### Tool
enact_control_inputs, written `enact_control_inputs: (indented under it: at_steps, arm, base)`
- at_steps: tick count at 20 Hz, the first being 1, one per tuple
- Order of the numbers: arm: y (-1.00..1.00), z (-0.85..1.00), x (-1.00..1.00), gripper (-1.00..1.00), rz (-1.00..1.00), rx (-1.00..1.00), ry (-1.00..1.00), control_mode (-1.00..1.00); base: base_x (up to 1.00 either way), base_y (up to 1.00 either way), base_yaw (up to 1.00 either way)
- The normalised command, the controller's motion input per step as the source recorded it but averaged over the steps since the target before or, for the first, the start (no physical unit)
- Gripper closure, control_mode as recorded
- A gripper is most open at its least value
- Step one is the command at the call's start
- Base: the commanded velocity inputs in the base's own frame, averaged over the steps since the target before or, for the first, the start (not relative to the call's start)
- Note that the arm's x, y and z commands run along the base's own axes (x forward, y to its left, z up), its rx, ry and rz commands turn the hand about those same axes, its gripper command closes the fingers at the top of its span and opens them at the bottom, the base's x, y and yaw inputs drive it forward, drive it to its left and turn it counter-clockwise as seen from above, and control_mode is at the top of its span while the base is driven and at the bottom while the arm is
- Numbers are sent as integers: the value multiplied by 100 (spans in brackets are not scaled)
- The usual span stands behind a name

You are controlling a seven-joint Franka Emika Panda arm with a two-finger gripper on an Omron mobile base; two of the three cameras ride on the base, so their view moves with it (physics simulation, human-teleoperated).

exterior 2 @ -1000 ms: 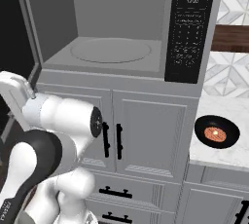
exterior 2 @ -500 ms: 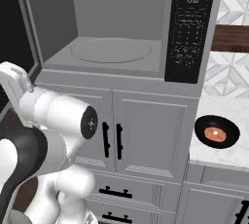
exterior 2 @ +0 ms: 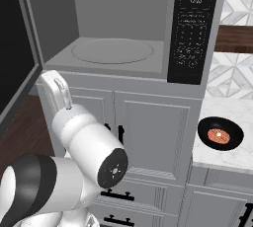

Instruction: Open the microwave, place the bowl with waffle inside the microwave, then close the microwave door and turn it on.

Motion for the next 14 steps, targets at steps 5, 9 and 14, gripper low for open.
enact_control_inputs:
  at_steps: [5, 9, 14]
  arm:
    - [-100, -2, 0, -100, -31, -1, 8, -100]
    - [-100, 0, 5, -100, -23, -9, 21, -100]
    - [-100, -11, 15, -100, -17, -16, 36, -100]
  base:
    - [0, 0, 0]
    - [0, 0, 0]
    - [0, 0, 0]
